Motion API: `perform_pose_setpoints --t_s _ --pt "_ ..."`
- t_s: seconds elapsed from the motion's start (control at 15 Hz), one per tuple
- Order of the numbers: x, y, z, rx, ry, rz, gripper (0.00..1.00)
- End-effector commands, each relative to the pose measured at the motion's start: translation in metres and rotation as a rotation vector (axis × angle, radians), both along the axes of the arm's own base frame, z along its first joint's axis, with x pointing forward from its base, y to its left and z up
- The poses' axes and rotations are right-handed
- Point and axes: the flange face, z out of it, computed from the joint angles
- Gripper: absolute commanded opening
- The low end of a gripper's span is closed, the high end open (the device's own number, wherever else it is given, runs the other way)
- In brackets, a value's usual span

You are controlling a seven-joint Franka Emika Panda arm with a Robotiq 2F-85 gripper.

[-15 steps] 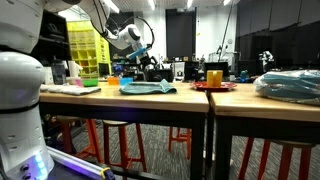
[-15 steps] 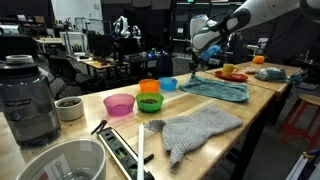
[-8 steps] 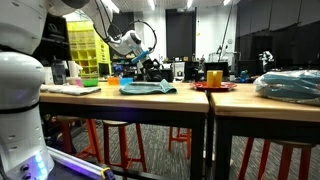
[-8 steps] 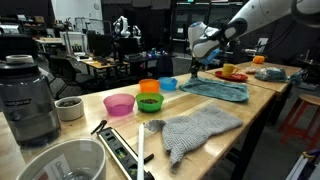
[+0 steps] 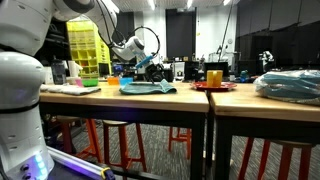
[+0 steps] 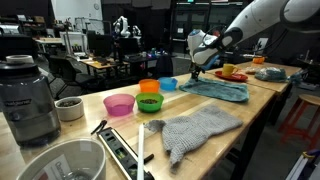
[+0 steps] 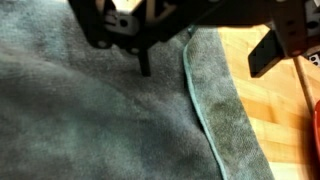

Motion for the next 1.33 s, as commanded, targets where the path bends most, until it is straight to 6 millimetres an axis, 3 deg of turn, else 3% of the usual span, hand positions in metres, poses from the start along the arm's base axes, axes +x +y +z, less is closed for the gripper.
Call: perform_pose_setpoints --t_s 0.0,0.8,1.13,1.27 --pt "0.009 -0.005 -0.002 -0.057 -0.041 0.0 0.98" --pt "0.024 -0.022 -0.014 -0.131 -0.068 -0.021 0.97" --pt "0.027 -0.025 -0.014 -0.146 -0.086 -0.034 0.65" --pt "0.028 -0.026 -0.015 -0.151 -0.091 -0.041 0.62"
